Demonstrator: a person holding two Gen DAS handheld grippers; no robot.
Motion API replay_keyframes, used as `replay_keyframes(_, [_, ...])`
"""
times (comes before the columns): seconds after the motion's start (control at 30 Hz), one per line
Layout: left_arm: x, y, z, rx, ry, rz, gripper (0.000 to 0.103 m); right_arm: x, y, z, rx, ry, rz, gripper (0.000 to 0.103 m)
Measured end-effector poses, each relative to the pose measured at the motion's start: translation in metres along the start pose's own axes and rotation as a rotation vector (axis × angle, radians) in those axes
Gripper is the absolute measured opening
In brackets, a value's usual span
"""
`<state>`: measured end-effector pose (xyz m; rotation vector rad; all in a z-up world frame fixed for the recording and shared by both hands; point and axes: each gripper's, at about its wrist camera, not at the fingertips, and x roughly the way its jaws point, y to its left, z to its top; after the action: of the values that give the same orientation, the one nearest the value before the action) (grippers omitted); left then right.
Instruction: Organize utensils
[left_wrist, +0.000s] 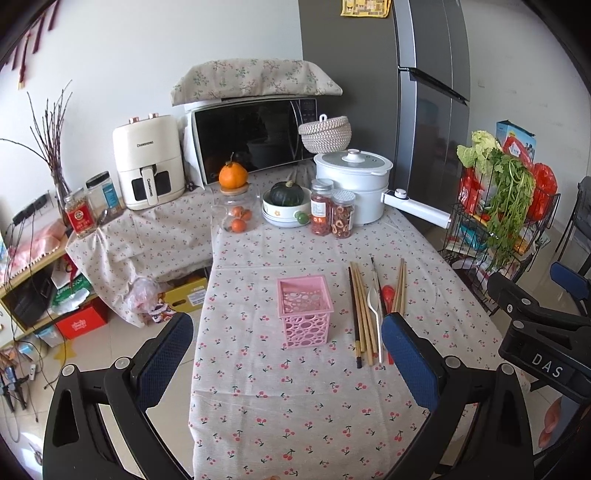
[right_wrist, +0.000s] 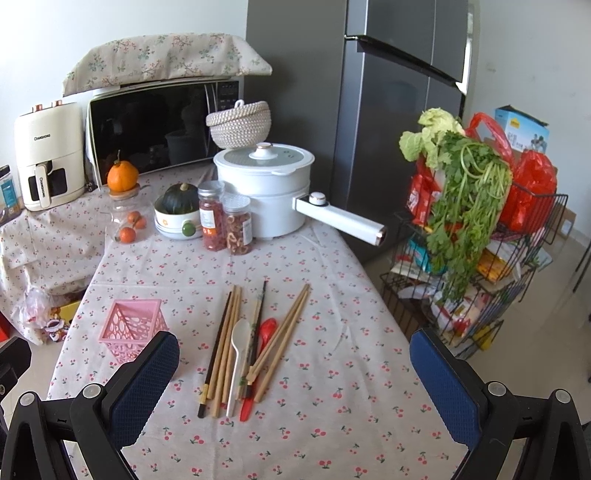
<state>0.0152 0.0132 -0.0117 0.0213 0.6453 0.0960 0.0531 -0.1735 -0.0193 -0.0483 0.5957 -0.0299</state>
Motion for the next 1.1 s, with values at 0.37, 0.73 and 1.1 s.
replay_keyframes(0.37, [0.0, 0.0012, -0.0017, -0.001, -0.003, 0.005, 0.103, 0.0015, 0.0003, 0.0, 0.001, 0.003, -0.001, 0.103])
replay_keyframes(0.73, [-0.0001, 0.0012, -0.0022, 0.002, -0.002, 0.002, 0.103, 0.0026, 0.0014, -0.0001, 0.003, 0.004, 0.001, 0.103])
replay_keyframes(1.1, [-0.0003, 0.0009, -0.0022, 0.002, -0.002, 0.003, 0.103, 0.0026, 0.0014, -0.0005, 0.003, 0.004, 0.0, 0.103])
